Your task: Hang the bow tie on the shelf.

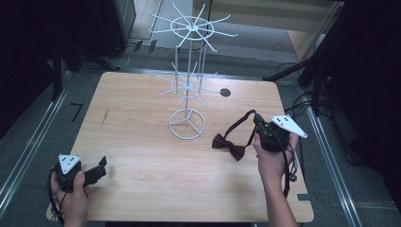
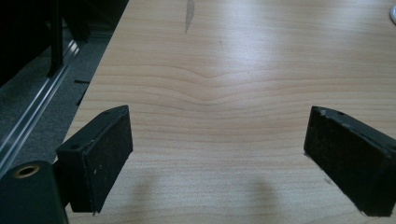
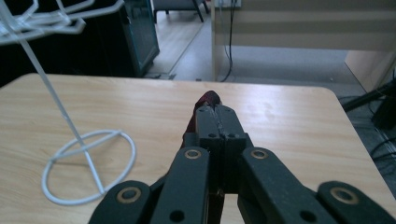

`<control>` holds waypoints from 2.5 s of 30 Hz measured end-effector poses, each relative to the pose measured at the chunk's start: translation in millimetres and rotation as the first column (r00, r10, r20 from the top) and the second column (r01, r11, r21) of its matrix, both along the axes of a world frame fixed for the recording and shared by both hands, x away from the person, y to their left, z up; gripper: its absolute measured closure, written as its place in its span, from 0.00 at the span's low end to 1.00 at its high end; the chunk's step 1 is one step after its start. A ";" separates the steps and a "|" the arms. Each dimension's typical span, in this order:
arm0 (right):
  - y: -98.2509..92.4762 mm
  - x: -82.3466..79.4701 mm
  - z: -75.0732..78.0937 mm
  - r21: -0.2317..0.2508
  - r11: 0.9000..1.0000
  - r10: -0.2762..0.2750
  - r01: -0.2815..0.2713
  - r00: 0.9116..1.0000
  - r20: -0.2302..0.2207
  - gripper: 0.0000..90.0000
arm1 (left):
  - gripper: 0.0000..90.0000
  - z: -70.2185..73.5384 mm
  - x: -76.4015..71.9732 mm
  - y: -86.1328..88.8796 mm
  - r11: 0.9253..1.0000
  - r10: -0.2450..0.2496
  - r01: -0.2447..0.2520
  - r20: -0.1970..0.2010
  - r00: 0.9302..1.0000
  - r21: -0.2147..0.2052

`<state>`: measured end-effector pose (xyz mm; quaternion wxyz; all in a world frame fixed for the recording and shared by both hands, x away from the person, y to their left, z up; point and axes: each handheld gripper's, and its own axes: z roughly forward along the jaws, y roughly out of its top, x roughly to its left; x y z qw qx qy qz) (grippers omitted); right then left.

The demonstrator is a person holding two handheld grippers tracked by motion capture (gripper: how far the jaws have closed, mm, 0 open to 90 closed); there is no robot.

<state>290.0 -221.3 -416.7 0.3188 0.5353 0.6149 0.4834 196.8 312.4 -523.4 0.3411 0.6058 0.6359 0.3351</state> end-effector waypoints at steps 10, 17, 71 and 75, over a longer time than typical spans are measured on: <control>18.6 6.0 24.7 0.011 1.000 0.013 -0.014 0.997 0.079 1.00 | 0.10 0.0 0.2 0.7 1.000 0.001 -0.001 -0.006 1.000 -0.003; 31.5 11.1 34.5 0.017 0.999 0.027 -0.029 0.993 0.114 1.00 | 0.10 0.1 0.4 0.7 1.000 0.005 -0.005 -0.008 1.000 -0.005; 79.8 59.3 48.8 0.008 0.995 0.098 -0.099 0.992 0.081 1.00 | 0.10 -0.2 1.4 -0.5 1.000 0.006 -0.006 -0.013 1.000 0.003; 79.3 67.8 41.6 0.021 0.995 0.100 -0.101 0.994 0.043 1.00 | 0.10 -0.1 1.3 -0.2 1.000 0.004 -0.004 -0.015 1.000 0.001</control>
